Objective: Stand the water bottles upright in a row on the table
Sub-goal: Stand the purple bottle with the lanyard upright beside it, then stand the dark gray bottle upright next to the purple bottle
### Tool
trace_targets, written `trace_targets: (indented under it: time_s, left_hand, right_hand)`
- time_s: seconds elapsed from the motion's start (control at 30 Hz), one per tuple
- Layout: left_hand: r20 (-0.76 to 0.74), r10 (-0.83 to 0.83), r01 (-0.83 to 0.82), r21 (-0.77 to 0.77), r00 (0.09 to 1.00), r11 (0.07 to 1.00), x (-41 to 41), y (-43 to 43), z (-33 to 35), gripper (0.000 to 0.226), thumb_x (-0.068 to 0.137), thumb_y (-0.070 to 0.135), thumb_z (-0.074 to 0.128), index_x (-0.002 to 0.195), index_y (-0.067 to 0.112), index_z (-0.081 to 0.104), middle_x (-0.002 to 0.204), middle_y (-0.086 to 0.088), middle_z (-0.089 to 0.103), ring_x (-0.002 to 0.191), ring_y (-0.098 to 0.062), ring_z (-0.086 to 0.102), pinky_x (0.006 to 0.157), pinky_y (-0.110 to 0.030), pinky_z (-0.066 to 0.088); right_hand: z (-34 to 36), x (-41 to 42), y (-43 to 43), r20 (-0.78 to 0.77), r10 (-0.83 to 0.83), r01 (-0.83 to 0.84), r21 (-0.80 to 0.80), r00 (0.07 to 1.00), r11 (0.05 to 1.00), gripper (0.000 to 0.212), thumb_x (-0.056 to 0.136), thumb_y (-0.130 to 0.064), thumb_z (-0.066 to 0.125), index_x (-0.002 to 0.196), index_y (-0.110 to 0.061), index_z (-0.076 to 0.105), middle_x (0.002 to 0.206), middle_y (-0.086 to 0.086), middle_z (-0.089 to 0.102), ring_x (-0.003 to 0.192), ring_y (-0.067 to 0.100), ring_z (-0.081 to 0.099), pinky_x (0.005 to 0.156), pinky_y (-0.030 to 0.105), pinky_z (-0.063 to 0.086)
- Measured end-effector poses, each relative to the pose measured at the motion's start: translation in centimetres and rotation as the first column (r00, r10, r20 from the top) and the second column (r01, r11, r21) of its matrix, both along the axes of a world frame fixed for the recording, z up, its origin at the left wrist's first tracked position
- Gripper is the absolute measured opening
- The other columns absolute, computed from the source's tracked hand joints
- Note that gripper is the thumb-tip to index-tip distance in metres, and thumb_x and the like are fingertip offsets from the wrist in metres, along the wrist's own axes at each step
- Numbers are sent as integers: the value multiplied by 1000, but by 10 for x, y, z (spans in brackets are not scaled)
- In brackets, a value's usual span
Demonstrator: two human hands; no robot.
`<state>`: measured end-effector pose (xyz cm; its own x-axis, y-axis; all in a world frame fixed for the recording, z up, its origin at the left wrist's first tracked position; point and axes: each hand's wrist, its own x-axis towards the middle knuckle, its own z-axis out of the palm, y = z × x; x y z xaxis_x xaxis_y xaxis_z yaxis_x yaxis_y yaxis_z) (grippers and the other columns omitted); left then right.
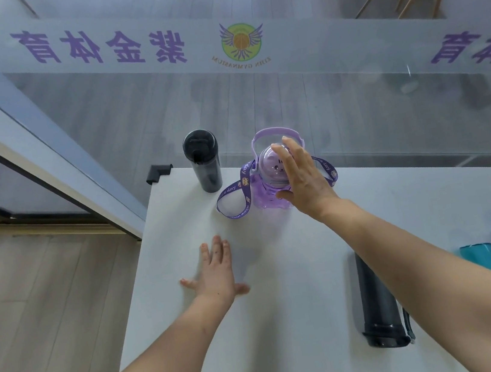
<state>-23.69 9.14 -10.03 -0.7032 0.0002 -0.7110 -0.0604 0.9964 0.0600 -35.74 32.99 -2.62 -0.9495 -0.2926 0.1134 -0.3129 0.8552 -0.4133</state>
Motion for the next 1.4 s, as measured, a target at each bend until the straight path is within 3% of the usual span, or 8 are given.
trace_targets:
  time_s: [0.27, 0.43, 0.53, 0.63, 0.8, 1.07, 1.23, 1.4]
  left_hand:
    - [-19, 6, -5, 37, 1000, 999, 2, -3, 2, 124, 83, 65, 72, 162, 27, -15, 167, 11, -29, 155, -23, -23, 100, -81, 32]
    - [-72, -33, 37, 57, 997, 998, 9, 15, 7, 97, 88, 61, 69, 161, 34, 11, 170, 4, -16, 156, -28, -13, 104, -77, 32]
    - [-101, -144, 154, 104, 984, 983, 26, 50, 10, 86, 92, 59, 65, 160, 38, 16, 171, 3, -13, 157, -27, -12, 109, -70, 32]
    - [-102, -184, 199, 172, 978, 965, 45, 95, 10, 85, 95, 57, 63, 161, 43, 11, 171, 4, -14, 157, -27, -12, 111, -66, 32]
    - [-48, -153, 157, 93, 987, 983, 72, 144, 16, 97, 90, 62, 65, 158, 52, -3, 167, 8, -27, 154, -29, -25, 106, -76, 28]
    - [-63, -124, 127, 45, 990, 991, 75, 147, -4, 109, 81, 66, 72, 152, 62, -11, 163, 15, -35, 152, -26, -30, 103, -77, 26]
    - [-66, -95, 99, 61, 993, 993, 75, 149, 0, 110, 79, 65, 75, 152, 63, -7, 164, 16, -33, 153, -24, -28, 105, -76, 26]
    - [-86, 14, -5, 99, 996, 995, 71, 161, 11, 91, 89, 56, 69, 157, 56, 9, 170, 13, -17, 156, -25, -17, 107, -72, 31]
  right_hand:
    - [21, 23, 11, -30, -9, 10, 12, 1000, 1000, 104, 79, -22, 87, 160, -19, 22, 170, 10, 12, 157, 32, 13, 121, 46, 34]
    - [31, 94, 64, -98, 50, -41, 91, 994, 995, 48, 86, -11, 77, 131, -10, 61, 148, 14, 52, 145, 34, 41, 117, 47, 39]
    - [26, 143, 113, -44, 108, -99, 174, 993, 980, 36, 86, -5, 75, 120, -13, 68, 139, 11, 62, 137, 34, 52, 104, 52, 50]
    - [19, 174, 152, 46, 246, -247, 336, 968, 909, 51, 79, 7, 72, 124, -17, 67, 142, 8, 61, 139, 35, 51, 102, 53, 51]
    - [8, 170, 179, 372, 400, -542, 477, 838, 691, 84, 87, 10, 60, 156, -31, 37, 169, 0, 23, 158, 30, 9, 126, 48, 19]
    - [-14, 154, 182, 332, 562, -642, 530, 758, 553, 63, 85, -18, 76, 141, -37, 53, 139, 5, 52, 129, 32, 46, 101, 42, 47]
    - [-18, 152, 206, 346, 301, -449, 524, 889, 723, 65, 80, -33, 82, 137, -32, 50, 138, -4, 53, 125, 24, 48, 100, 38, 43]
    - [-17, 151, 222, 359, -159, 52, 288, 920, 956, 64, 81, -47, 80, 132, -32, 45, 120, 2, 62, 103, 26, 62, 85, 39, 52]
